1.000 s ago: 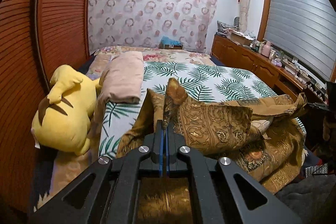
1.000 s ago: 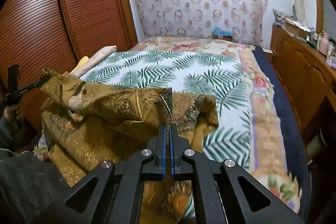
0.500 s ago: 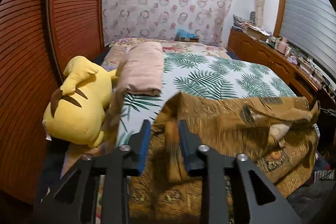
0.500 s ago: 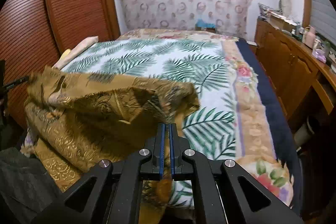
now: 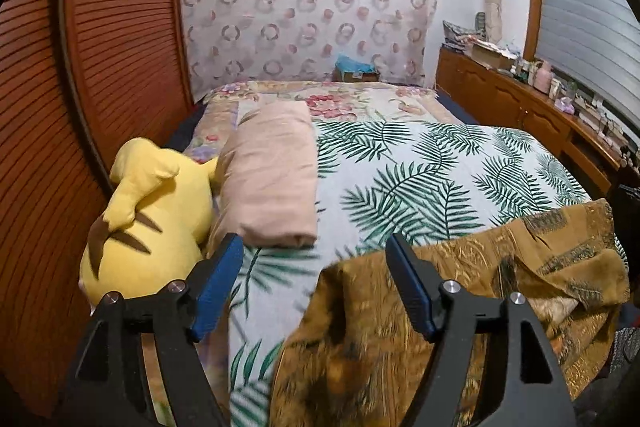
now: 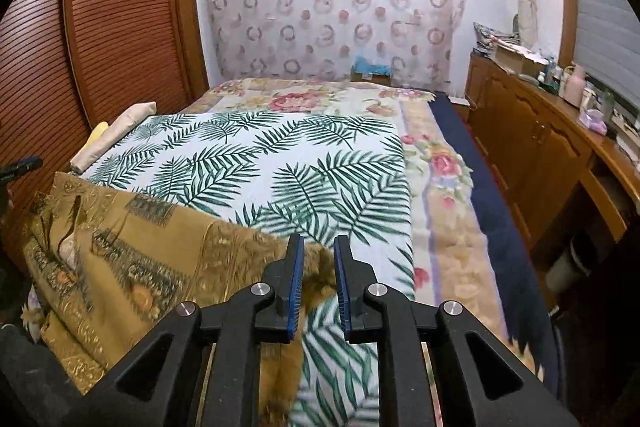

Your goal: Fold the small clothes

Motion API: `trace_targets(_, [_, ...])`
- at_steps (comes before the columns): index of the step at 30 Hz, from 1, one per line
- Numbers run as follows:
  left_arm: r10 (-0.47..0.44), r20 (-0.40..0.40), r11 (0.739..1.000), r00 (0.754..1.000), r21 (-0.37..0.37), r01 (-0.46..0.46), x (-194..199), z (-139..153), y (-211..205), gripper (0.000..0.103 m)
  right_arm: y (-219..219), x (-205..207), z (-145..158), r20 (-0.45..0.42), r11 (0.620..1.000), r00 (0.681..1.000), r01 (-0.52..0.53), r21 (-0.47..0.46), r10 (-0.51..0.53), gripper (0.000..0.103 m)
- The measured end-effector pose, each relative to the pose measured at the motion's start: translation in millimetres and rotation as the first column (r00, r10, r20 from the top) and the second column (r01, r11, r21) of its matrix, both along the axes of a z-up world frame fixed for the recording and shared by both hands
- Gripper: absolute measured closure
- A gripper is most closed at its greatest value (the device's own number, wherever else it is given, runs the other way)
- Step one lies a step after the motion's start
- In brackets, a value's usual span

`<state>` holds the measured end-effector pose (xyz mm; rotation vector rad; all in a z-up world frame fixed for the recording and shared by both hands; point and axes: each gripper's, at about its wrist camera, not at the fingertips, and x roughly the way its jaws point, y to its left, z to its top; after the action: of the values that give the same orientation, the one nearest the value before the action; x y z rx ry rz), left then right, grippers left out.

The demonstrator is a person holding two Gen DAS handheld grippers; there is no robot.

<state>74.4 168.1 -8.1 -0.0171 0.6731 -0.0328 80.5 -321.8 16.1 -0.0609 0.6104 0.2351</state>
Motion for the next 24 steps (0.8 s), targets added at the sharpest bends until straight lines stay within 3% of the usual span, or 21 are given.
trace_targets(3, [-0.024, -0.029, 1.0, 0.999, 0.003, 0.024, 16, -4, -4, 0.029, 10, 15, -11, -0.024, 1.0, 1.0, -0.019, 0.016, 0.02, 0.071])
trace_targets(5, [-0.028, -0.063, 1.0, 0.998, 0.01, 0.028, 28, -11, -4, 0.029, 8, 24, -17, -0.038, 0.999, 0.999, -0.026, 0.022, 0.027, 0.051])
trace_targets(15, [-0.034, -0.229, 0.999, 0.973, 0.024, 0.041, 49, -54, 0, 0.029, 7, 57, -46, -0.144, 1.0, 0.989, -0.02, 0.003, 0.02, 0.045])
trace_targets(24, [-0.057, -0.241, 0.998, 0.969, 0.004, 0.059, 48, -69, -2, 0.028, 12, 72, -58, -0.15, 1.0, 0.989, -0.018, -0.014, 0.016, 0.038])
